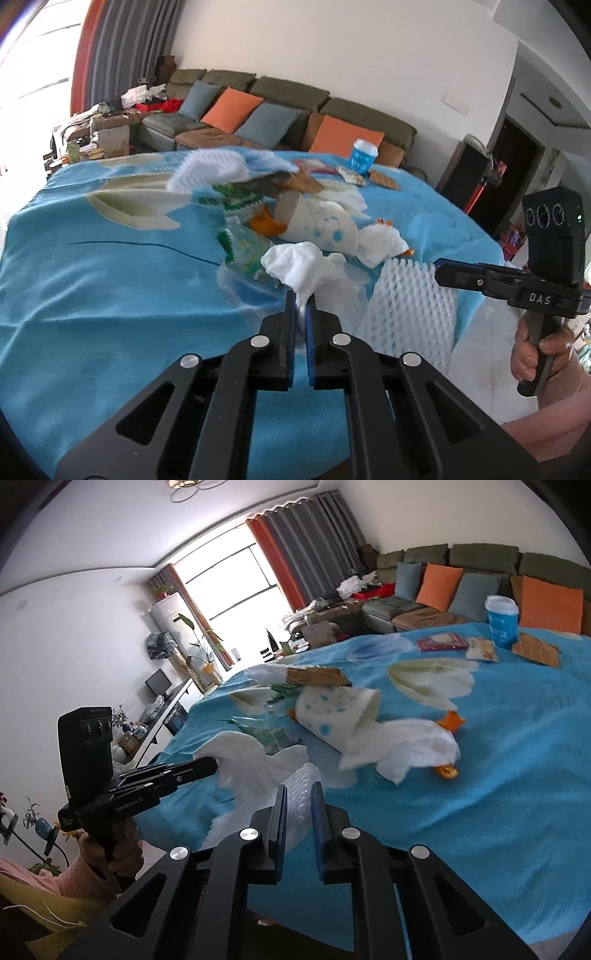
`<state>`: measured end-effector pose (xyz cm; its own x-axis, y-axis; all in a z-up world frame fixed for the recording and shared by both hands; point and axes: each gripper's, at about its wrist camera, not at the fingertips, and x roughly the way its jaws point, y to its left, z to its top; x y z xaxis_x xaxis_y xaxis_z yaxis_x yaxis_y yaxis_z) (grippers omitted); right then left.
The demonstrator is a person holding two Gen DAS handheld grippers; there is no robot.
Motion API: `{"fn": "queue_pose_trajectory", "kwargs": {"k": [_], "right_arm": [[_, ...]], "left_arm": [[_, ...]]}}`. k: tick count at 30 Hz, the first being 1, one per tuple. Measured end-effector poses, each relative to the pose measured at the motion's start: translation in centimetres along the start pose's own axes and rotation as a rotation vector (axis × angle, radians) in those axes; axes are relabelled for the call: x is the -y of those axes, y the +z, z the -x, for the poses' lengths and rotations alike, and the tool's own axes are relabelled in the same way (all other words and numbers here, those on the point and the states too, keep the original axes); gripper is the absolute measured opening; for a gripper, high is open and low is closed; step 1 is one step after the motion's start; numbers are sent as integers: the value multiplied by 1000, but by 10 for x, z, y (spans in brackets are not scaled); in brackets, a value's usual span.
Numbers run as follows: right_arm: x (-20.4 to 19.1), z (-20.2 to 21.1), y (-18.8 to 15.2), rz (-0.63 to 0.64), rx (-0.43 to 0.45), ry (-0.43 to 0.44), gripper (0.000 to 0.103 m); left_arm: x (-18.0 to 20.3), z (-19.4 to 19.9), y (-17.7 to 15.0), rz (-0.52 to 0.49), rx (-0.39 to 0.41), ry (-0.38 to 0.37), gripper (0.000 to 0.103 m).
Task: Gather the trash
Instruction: 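Grasp the white tissue with the left gripper while the right grasps the foam net, then carry the tissue and foam net over the teal bin with both grippers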
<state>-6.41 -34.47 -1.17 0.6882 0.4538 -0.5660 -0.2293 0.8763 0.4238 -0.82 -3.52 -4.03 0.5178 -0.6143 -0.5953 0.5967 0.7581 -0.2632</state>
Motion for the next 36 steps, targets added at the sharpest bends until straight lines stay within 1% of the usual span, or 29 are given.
{"fn": "queue_pose_trajectory", "kwargs": {"k": [8, 15, 22, 27, 36], "right_arm": [[-23, -1, 18, 56, 25, 45, 11], [-46, -11, 31, 97, 40, 105, 11], [-73, -35, 44, 132, 32, 180, 11], [-93, -59, 52, 157, 12, 241, 11], [-135, -104, 69, 215, -32, 327, 11]], "left_arm": [[-8, 46, 4, 17, 90, 28, 5], [-27, 85, 3, 58, 156, 85, 5], [-55, 121, -6, 127, 196, 178, 5], [-74, 146, -14, 171, 225, 251, 5], [-111, 188, -26, 255, 273, 388, 5]]}}
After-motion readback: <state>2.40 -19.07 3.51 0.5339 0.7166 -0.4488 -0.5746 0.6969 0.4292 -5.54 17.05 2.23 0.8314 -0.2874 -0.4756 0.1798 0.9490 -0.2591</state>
